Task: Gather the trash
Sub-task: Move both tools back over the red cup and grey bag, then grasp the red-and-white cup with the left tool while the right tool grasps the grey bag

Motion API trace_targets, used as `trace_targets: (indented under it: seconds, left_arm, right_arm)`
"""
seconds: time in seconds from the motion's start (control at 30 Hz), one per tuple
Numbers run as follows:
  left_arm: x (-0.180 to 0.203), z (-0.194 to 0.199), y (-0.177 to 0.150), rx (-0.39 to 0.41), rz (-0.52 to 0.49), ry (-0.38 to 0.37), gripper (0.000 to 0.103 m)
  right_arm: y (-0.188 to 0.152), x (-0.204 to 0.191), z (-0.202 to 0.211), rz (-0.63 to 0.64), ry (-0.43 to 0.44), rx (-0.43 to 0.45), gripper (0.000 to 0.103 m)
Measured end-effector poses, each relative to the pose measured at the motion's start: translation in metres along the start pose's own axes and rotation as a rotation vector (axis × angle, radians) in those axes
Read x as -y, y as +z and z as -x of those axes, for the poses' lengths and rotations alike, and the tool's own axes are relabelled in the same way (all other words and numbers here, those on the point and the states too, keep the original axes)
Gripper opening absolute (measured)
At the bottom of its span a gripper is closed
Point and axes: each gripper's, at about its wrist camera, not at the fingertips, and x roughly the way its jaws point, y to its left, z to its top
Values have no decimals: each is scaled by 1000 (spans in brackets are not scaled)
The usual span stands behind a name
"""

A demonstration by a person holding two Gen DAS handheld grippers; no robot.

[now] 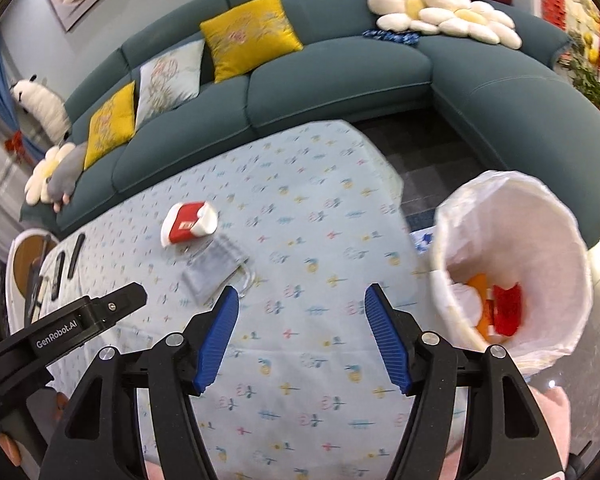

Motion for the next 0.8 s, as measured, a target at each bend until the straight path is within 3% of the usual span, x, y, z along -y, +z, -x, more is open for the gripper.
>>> trace_targets:
  seconds: [0.43,0.73,0.8]
  left_arm:
    - [-82,-40,47,-6,41,112,64]
    - [-86,-89,99,-41,-1,99,64]
    - [-82,-101,109,-50,-15,88,72]
  right_arm:
    - [0,-68,-87,74,29,-138,63]
    - [23,-90,-168,53,7,-222,63]
    - [28,-92,-182,54,-5,-235,63]
